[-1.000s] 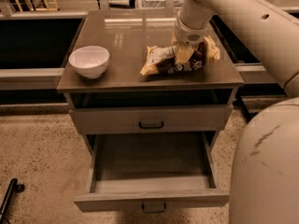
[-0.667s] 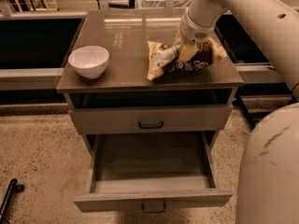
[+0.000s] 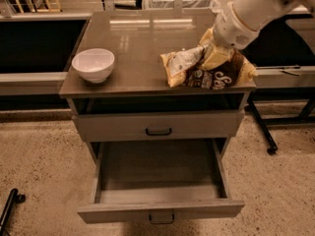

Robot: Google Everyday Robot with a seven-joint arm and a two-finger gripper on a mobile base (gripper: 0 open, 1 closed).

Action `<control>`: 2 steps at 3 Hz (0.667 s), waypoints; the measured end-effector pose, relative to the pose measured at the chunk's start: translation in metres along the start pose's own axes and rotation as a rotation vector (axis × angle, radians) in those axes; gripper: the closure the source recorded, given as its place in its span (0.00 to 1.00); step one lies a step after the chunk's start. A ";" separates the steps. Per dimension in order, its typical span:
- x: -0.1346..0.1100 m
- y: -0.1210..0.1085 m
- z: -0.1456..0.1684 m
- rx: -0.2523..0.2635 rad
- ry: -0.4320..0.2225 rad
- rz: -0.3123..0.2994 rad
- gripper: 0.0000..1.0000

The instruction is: Place brown chip bag into middle drawer

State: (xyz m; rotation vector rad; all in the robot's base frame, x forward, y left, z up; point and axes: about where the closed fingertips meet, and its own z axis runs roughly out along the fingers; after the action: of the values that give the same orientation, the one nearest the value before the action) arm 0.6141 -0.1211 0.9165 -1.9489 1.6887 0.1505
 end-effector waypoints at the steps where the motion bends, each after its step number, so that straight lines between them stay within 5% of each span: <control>1: -0.018 0.059 0.006 -0.025 0.023 -0.008 1.00; 2: -0.012 0.071 0.022 -0.070 0.031 -0.002 1.00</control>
Offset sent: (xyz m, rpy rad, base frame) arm -0.0429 0.0106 -0.0027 -0.0123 -0.0078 -0.0007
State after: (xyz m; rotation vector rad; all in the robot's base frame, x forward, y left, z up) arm 0.5510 -0.1045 0.8794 -2.0137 1.7219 0.1819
